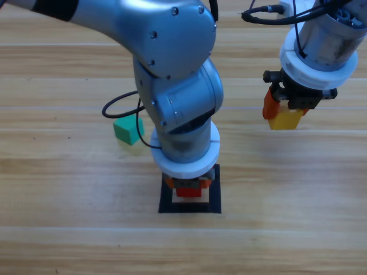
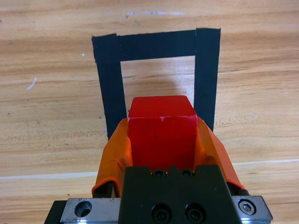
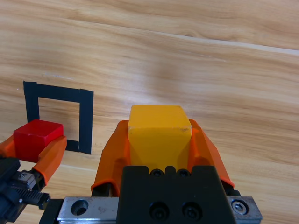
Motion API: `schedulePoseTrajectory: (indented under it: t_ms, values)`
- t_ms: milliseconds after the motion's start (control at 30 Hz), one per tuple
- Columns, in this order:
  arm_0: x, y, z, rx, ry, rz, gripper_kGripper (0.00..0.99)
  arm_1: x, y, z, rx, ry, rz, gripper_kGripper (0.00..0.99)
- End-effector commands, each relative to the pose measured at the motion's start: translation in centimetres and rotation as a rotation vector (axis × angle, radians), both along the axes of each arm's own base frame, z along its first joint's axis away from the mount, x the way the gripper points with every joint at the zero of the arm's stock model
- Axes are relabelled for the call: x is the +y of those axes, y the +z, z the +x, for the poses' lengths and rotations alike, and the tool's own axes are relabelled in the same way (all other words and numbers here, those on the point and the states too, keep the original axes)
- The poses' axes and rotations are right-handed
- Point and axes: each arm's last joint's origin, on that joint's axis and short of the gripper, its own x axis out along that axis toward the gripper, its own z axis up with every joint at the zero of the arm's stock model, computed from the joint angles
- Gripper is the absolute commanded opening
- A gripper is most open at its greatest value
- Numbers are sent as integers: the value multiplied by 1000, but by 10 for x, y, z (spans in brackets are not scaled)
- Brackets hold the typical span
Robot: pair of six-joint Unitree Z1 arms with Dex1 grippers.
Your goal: Stack the blocks in the rectangular block: red at the bottom, yellow in the middle, green on top
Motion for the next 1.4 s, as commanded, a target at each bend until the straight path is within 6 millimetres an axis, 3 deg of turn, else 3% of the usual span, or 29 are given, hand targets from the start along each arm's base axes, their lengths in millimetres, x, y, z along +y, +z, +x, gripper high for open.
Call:
schedulePoseTrajectory:
  t_ms: [33, 900, 1400]
  values:
    - [-7, -25, -3, 52, -4, 42, 28, -3, -12, 0, 42, 12, -32, 0]
    - [-17, -39, 3, 59, -7, 51, 28, -2, -14, 5, 45, 10, -27, 0]
    - [-5, -41, 7, 66, 1, 81, 28, -1, -16, 5, 48, 16, -32, 0]
